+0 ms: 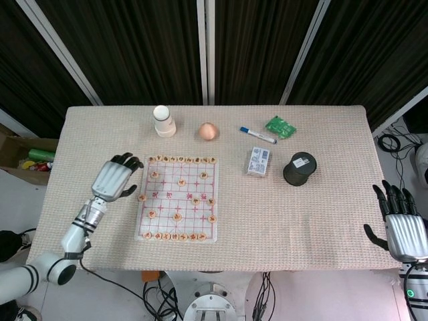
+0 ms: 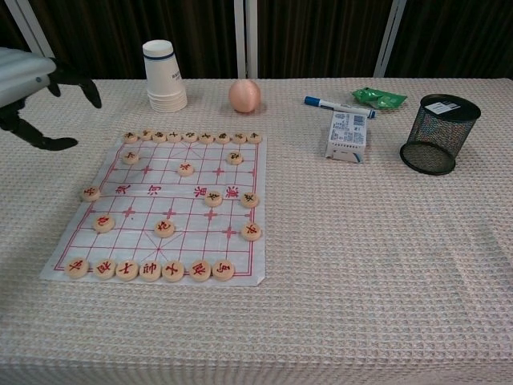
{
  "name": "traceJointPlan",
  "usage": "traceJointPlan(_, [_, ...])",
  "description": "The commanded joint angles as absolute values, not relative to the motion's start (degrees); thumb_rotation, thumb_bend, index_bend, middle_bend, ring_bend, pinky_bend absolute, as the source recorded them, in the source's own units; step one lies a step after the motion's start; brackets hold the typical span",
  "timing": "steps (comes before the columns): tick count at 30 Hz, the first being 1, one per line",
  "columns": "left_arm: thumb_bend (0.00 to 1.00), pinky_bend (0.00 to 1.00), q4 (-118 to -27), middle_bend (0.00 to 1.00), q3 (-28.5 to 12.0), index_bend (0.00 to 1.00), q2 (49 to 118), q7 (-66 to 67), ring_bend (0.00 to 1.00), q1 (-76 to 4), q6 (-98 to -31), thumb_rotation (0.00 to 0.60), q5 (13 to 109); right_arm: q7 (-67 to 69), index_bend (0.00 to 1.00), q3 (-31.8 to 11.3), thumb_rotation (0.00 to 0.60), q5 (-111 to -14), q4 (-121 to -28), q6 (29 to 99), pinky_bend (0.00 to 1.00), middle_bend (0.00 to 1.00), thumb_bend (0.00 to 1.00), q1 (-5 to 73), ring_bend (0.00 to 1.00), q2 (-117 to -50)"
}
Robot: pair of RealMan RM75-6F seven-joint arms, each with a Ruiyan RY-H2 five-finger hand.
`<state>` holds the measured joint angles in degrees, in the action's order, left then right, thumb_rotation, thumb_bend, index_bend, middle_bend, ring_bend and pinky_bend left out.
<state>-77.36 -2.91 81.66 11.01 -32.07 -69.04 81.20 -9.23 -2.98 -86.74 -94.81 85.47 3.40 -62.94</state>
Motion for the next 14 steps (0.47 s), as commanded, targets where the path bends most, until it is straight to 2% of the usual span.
traceJointPlan(1, [0.10, 0.29, -82.5, 0.21, 3.1, 0.22, 75.1, 10.1, 0.14, -25.0, -76.4, 0.378, 86.6, -7.2, 0.00, -2.1, 0.600, -88.9, -93.0, 84.9, 0.00, 0.00, 0.23, 3.9, 0.00, -63.1])
traceJointPlan(3, [0.08, 0.25, -82.6, 0.16, 4.8, 0.18, 73.9, 9.3, 0.10, -22.6, -78.8, 0.226, 87.8, -6.7, 0.00, -1.8, 0.600, -89.2, -92.1, 84.6, 0.00, 0.00, 0.23, 4.0, 0.00, -63.5])
traceJointPlan(5, [0.08, 0.24, -82.2, 0.14, 6.2, 0.16, 73.2, 8.3, 0.09, -19.5, -82.2, 0.145, 88.8, -7.0, 0.00, -1.7, 0.600, -89.0, -91.4, 84.5, 0.00, 0.00, 0.24, 3.9, 0.00, -64.2])
traceJointPlan(8, [0.08, 0.23, -81.4, 0.14, 7.0, 0.16, 72.6, 7.8, 0.09, -15.4, -87.0, 0.100, 89.2, -7.3, 0.00, -1.5, 0.600, -88.6, -90.9, 84.2, 0.00, 0.00, 0.24, 3.8, 0.00, -64.9])
traceJointPlan(14, [0.08, 0.22, -81.5, 0.14, 7.3, 0.15, 70.8, 8.6, 0.09, -10.3, -90.9, 0.091, 88.1, -8.5, 0.00, -1.3, 0.600, -87.6, -90.6, 83.2, 0.00, 0.00, 0.25, 3.9, 0.00, -65.7])
